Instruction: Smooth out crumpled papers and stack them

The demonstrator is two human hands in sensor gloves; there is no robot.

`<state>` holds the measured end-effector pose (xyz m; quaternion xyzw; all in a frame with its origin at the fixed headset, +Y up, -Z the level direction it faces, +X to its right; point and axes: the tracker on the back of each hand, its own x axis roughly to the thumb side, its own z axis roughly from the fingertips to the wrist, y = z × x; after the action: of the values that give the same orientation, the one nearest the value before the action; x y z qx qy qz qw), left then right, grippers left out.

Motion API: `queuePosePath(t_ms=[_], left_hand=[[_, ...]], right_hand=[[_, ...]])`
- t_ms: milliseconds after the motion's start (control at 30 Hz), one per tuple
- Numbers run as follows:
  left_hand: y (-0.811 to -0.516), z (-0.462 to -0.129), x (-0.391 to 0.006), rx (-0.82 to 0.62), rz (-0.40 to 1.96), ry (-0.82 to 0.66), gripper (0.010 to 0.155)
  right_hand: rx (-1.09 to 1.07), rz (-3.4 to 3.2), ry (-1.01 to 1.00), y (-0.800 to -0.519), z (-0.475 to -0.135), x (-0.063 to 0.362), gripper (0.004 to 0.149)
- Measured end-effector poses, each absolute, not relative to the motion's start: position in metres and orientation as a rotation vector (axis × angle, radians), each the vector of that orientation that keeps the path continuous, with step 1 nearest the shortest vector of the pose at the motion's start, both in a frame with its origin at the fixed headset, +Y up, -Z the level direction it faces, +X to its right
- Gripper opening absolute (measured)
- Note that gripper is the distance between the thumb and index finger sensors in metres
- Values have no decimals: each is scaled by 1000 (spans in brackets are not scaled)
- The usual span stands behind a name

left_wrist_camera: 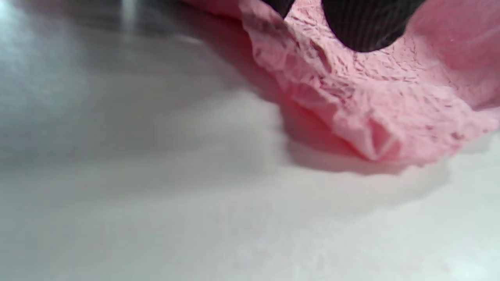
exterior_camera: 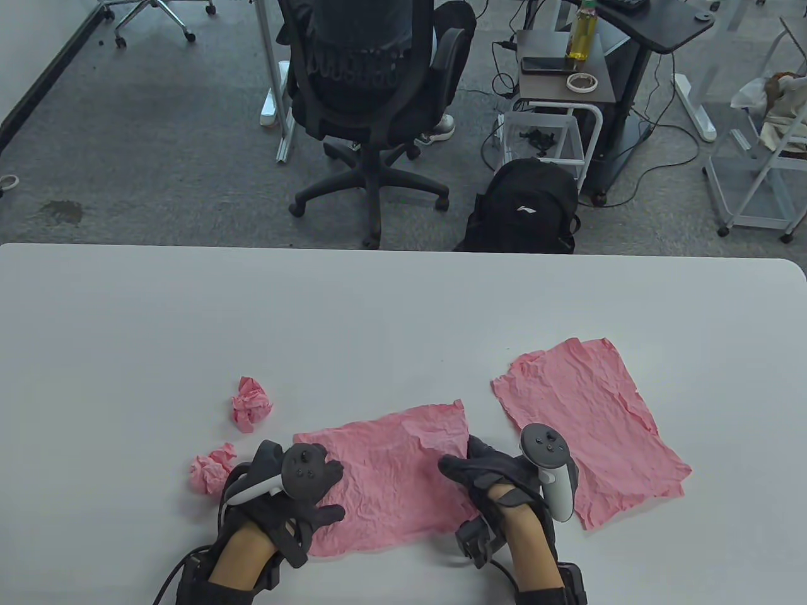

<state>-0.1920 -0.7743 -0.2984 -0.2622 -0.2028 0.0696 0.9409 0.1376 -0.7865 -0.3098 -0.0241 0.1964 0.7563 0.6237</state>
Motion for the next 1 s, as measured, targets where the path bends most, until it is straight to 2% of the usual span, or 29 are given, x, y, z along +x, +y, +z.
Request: queuePosePath(t_ms=[133,267,367,467,500,600,700,800,900,1000], left_hand=[[-775,-299,-191,-545,152,-413,79],[-777,-298,-188,-534,142,-420,85],[-769,-298,-189,-431,193,-398,87],[-758,-296,-192,-314,196,-391,87],[-757,-296,-192,-305,186,-390,87],[-759,-297,-191,-313,174,-395,87],[-761,-297,-191,-333,178,-394,87],[-761,-297,-190,-336,175,-399,87],[-762,-297,-190,-333,178,-403,87],[-763,-298,-192,-328,186,-399,87]], right_hand=[[-64,1764,404,-782,-310,139,39],[-98,1854,201,-775,-313,144,38],[-72,1772,69,-767,-316,153,38],[-50,1698,-230,-751,-316,178,39],[-51,1678,-275,-748,-315,182,39],[-159,1522,-577,-734,-306,218,39],[-218,1485,-739,-729,-291,249,40],[-397,1529,-795,-732,-279,273,41],[-643,1757,-678,-742,-267,288,46],[-730,1845,-606,-745,-262,295,54]])
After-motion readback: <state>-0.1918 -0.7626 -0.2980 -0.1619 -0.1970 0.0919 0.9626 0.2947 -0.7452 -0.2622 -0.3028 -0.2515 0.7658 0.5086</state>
